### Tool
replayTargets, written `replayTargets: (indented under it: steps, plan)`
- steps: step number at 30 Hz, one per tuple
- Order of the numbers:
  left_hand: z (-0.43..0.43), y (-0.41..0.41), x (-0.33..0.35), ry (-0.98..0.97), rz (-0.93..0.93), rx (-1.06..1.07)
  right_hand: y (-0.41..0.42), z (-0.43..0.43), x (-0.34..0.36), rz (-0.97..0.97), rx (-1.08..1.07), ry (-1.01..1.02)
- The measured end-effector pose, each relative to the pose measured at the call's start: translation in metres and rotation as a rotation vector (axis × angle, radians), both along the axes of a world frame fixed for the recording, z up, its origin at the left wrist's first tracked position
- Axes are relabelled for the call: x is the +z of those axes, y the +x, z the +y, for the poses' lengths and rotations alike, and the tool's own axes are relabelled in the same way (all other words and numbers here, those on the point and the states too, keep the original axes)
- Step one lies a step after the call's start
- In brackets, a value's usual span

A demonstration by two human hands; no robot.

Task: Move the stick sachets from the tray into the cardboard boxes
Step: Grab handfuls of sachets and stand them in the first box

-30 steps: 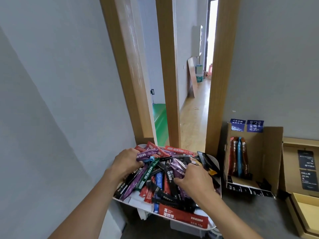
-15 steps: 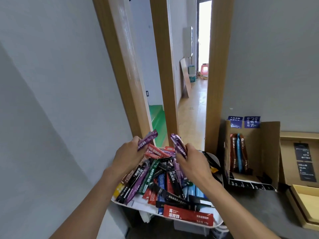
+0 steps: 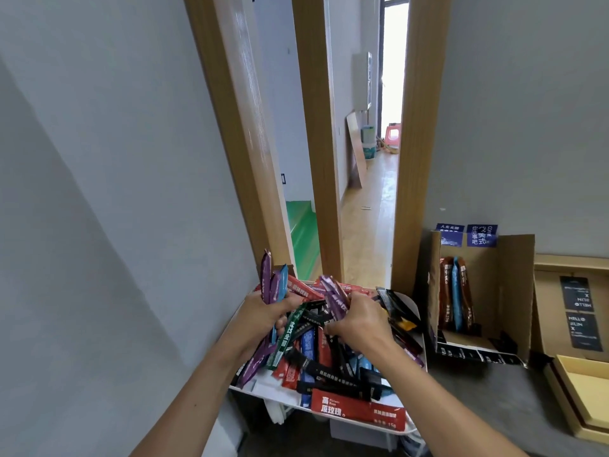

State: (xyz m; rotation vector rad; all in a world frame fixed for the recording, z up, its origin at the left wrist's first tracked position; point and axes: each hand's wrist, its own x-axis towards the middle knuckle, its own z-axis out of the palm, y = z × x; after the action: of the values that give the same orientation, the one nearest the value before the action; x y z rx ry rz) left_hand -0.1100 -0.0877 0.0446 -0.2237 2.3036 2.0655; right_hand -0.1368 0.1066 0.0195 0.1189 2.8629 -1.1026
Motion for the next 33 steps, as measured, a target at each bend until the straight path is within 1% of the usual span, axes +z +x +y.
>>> replayTargets:
  steps: [3, 6, 8, 10, 12, 13, 16, 17, 18, 20, 22, 23, 25, 29, 31, 33]
  plan:
    - [0.004, 0.007, 0.003, -0.172, 0.037, -0.046, 0.001, 0.008, 0.020, 0.095, -0.022, -0.327]
    - [0.014, 0.009, 0.008, -0.210, 0.046, -0.163, 0.007, 0.012, 0.047, 0.187, -0.001, -0.592]
    - [0.023, 0.008, 0.010, -0.202, 0.086, -0.189, 0.011, 0.013, 0.060, 0.198, 0.029, -0.699]
    - [0.027, 0.006, 0.009, -0.206, 0.121, -0.134, 0.014, 0.018, 0.066, 0.185, 0.042, -0.726]
    - [0.026, 0.003, 0.007, -0.227, 0.137, -0.097, 0.017, 0.030, 0.067, 0.164, 0.033, -0.695]
    - [0.024, 0.003, 0.006, -0.227, 0.138, -0.090, 0.018, 0.037, 0.065, 0.154, 0.035, -0.629]
    - [0.017, 0.002, 0.007, -0.170, 0.078, -0.022, 0.024, 0.056, 0.053, 0.084, 0.135, -0.252]
    - [0.016, 0.003, 0.008, -0.147, 0.056, 0.001, 0.026, 0.058, 0.047, 0.047, 0.190, -0.161]
    - [0.014, 0.003, 0.007, -0.133, 0.034, 0.024, 0.028, 0.058, 0.041, 0.013, 0.241, -0.117]
    - [0.012, 0.003, 0.004, -0.094, 0.009, 0.091, 0.029, 0.053, 0.026, -0.023, 0.308, -0.104]
    - [0.008, 0.001, 0.002, -0.058, 0.009, 0.206, 0.028, 0.046, 0.014, 0.020, 0.314, -0.075]
    - [0.004, 0.000, 0.001, -0.092, 0.023, 0.255, 0.025, 0.042, 0.008, 0.061, 0.301, -0.060]
    - [-0.003, 0.000, 0.003, -0.257, 0.038, 0.280, 0.018, 0.035, 0.000, 0.136, 0.256, -0.062]
    - [-0.010, 0.000, 0.000, -0.597, -0.024, 0.193, 0.004, 0.021, 0.001, 0.230, 0.208, -0.039]
    - [-0.007, -0.004, -0.006, -0.717, -0.067, 0.145, -0.001, 0.011, 0.005, 0.271, 0.215, -0.036]
    - [-0.003, -0.010, -0.011, -0.826, -0.072, 0.111, -0.006, 0.001, 0.007, 0.295, 0.214, -0.018]
